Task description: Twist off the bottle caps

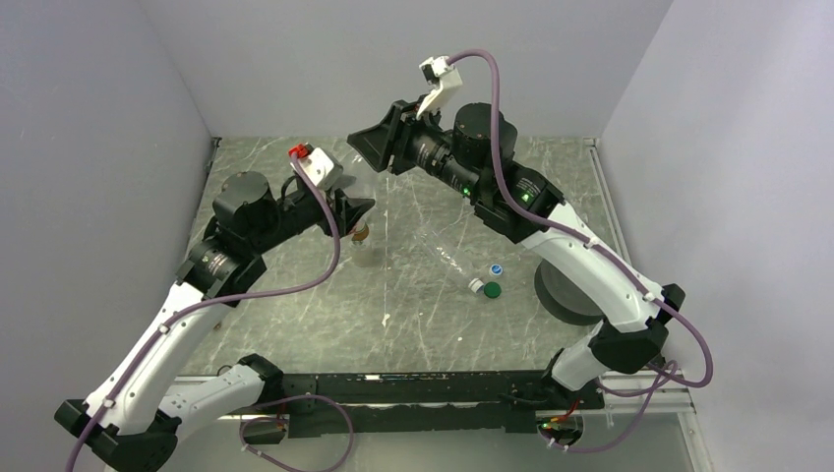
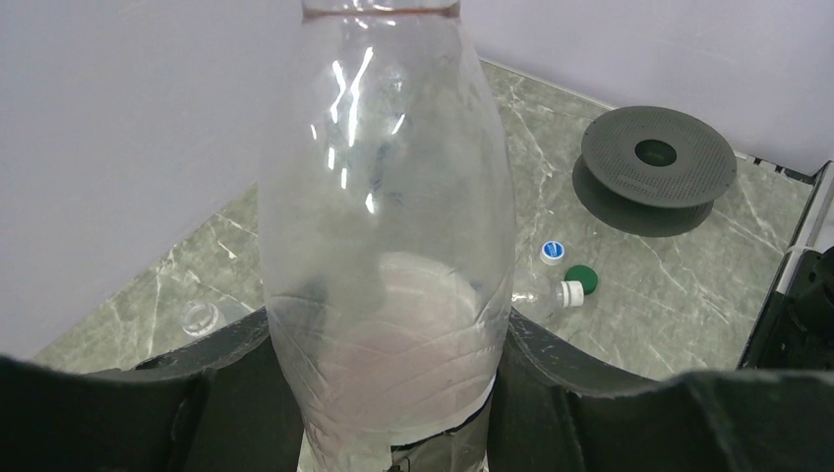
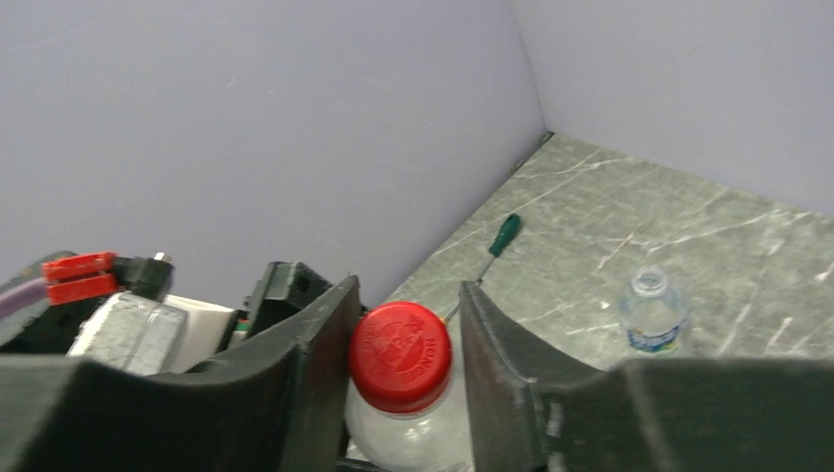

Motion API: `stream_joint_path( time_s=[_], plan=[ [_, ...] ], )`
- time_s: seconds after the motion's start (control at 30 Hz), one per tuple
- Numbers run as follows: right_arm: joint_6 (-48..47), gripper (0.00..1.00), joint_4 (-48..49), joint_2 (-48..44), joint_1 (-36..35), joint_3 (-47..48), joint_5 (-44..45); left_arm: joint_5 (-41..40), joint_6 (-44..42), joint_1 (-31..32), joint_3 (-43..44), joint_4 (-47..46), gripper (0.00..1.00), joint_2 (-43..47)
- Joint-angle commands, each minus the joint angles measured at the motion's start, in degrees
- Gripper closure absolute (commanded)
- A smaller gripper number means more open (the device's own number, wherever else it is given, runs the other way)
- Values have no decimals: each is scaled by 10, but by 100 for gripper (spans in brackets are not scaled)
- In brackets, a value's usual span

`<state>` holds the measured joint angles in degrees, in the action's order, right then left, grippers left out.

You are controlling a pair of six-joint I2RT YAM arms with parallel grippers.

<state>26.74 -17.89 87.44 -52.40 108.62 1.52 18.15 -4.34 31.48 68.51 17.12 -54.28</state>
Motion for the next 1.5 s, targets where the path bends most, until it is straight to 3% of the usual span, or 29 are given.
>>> stream_joint_path(
  time_s=[0.0,0.17,0.33,0.53,0.7,0.87,1.0,1.13,1.17,1.23,1.27,1.3,1.47],
  plan=[
    [8,62,36,-13,0,-4,14,-3,-6,1,-2,-23,60,5],
    [3,82,49,-17,0,-10,7,9,1,1,-4,-24,60,3],
    [-22,93,74,-17,1,-12,-43,58,19,1,4,-22,58,0],
    [-68,97,160,-44,9,-51,-238,171,72,1,36,-27,57,-1],
    [-50,100,235,-55,27,-78,-409,264,92,1,56,-20,56,-3],
    [-14,100,281,-49,44,-85,-524,336,113,1,72,-19,56,-6],
    [-1,99,291,-48,55,-87,-566,351,102,0,78,-10,57,-5],
    [-20,87,254,-50,67,-81,-558,337,87,1,77,-3,57,-2],
    [-28,75,241,-55,70,-81,-544,330,82,1,76,0,57,0],
    [-55,28,195,-68,73,-78,-465,302,62,1,75,9,57,1],
    [-67,12,167,-75,72,-76,-410,284,52,1,73,13,58,2],
    [-72,2,148,-81,72,-75,-363,265,32,1,71,17,58,3],
    [-69,0,101,-99,61,-62,-197,165,-20,1,56,17,59,8]
  ],
)
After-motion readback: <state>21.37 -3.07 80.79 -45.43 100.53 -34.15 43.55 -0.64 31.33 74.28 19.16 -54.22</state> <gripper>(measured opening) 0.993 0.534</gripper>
